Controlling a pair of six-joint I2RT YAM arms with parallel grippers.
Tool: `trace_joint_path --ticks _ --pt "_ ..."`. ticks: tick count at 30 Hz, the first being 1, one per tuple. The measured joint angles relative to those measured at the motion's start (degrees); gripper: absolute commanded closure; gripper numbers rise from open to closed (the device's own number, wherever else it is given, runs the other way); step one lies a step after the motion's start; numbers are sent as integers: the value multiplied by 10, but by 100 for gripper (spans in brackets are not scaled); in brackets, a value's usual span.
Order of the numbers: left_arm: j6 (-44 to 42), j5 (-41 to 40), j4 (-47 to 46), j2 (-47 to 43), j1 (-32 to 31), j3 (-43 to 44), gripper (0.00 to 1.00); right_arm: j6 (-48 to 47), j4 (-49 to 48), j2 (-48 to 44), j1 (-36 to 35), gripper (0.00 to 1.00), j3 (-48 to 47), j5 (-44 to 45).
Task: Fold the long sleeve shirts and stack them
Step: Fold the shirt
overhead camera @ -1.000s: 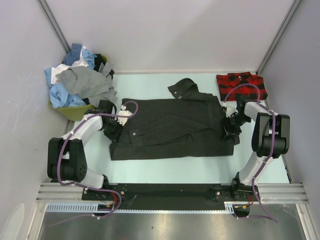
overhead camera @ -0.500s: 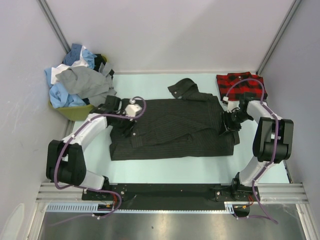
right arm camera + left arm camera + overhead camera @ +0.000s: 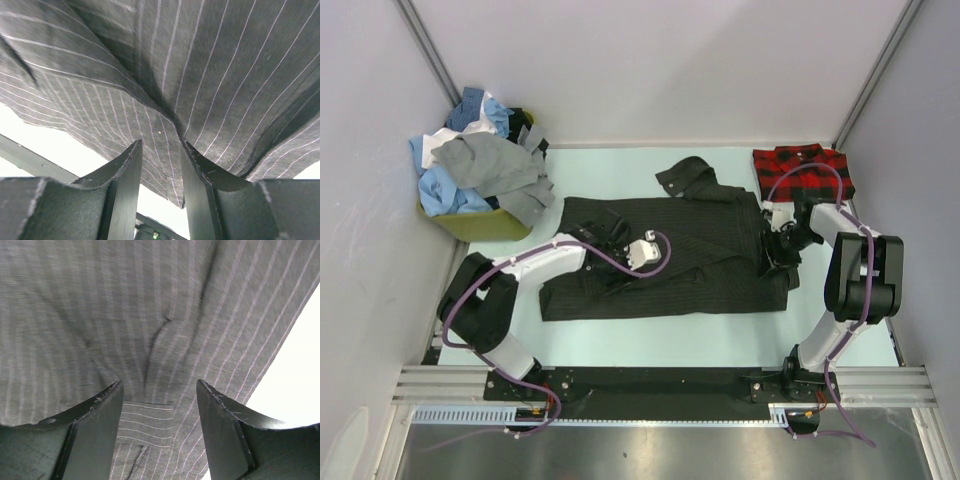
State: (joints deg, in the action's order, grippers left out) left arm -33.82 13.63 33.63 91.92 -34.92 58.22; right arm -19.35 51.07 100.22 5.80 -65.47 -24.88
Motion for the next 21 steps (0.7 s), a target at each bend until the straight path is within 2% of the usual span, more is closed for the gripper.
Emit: trace_joint_path --ticks 6,11,14,15,17,18,20,21 --pt "-36 -47 -14 0 -13 -41 37 -5 3 0 2 59 26 23" --pt "-61 -86 -24 2 -13 -60 48 -14 2 2 9 60 27 41" --pt "-69 -94 -25 1 -12 -64 62 -19 1 9 12 61 28 53" --pt "-71 -95 -24 0 -12 -66 71 -20 0 11 14 61 29 55" --pt "-79 -100 -22 -7 -10 -71 81 -22 -2 13 16 61 32 59" --pt "-82 -104 -19 -12 -8 -73 90 -22 -2 13 17 61 34 60" --pt "-87 -107 -10 -25 -3 -75 99 -22 -1 13 18 62 36 60" --pt "-87 -108 -7 -32 0 -75 100 -22 -2 13 18 62 36 60"
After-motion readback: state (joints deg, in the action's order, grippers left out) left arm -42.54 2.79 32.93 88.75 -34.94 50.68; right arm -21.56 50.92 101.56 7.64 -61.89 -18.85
